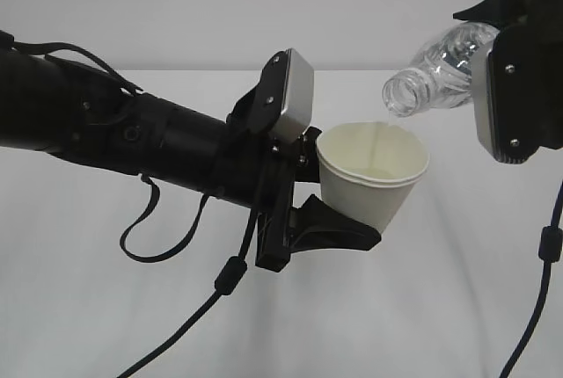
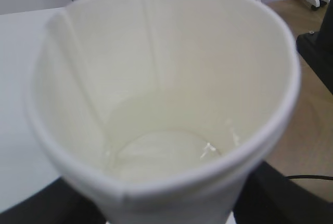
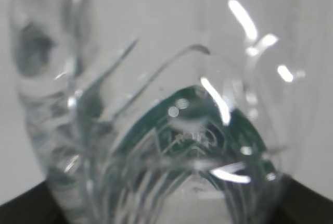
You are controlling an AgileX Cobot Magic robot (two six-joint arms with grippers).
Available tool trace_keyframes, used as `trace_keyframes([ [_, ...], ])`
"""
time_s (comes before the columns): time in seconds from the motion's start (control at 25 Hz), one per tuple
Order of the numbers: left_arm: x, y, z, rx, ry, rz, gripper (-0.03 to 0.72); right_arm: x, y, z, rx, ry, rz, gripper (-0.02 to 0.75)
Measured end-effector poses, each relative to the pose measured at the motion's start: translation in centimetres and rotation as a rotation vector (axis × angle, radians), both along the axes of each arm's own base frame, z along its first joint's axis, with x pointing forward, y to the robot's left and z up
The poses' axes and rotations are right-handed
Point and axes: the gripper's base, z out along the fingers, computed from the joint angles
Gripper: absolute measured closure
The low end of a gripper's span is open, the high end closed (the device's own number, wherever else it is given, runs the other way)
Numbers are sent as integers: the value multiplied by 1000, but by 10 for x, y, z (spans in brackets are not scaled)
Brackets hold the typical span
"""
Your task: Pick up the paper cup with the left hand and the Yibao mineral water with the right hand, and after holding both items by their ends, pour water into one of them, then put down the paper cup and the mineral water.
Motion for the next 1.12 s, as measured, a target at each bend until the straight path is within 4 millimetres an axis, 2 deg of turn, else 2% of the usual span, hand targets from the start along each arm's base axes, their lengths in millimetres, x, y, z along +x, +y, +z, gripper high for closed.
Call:
trace_keyframes([
  [1.12, -2, -1, 2, -18, 11, -24, 244, 0, -1, 0, -20, -3, 0, 257],
])
